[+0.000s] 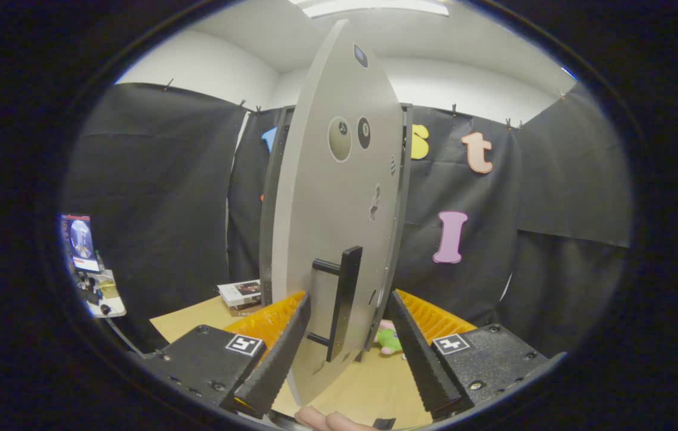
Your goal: Open the shoe cabinet door, grab the shoes and put them into the shoe cabinet, then close the shoe cabinet door.
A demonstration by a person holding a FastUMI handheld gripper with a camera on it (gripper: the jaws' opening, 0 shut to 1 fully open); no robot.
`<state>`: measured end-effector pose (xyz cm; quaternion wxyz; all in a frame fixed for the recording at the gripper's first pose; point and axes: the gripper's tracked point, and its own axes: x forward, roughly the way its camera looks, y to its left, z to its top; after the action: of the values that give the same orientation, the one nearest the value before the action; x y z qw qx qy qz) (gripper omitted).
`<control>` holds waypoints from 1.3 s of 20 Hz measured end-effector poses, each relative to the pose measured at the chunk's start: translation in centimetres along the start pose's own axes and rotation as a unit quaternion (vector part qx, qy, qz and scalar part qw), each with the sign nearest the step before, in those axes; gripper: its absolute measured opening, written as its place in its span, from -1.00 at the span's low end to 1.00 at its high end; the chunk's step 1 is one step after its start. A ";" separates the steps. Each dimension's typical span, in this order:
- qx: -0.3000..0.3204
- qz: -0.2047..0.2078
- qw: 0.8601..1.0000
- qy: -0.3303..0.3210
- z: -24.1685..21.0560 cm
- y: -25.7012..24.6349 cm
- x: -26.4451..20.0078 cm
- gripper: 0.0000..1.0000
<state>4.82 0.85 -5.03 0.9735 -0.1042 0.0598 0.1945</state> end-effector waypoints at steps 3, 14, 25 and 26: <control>0.025 -0.038 0.999 0.012 -0.5 1.0 1.5 0.79; 0.023 -0.090 0.996 -0.006 0.3 9.6 5.6 0.79; 0.016 -0.006 0.999 -0.040 0.6 21.3 2.1 0.90; 0.013 -0.007 0.999 -0.049 0.9 21.3 1.4 0.90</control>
<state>-2.17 20.80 -8.16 0.9780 -0.0820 0.0141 0.1914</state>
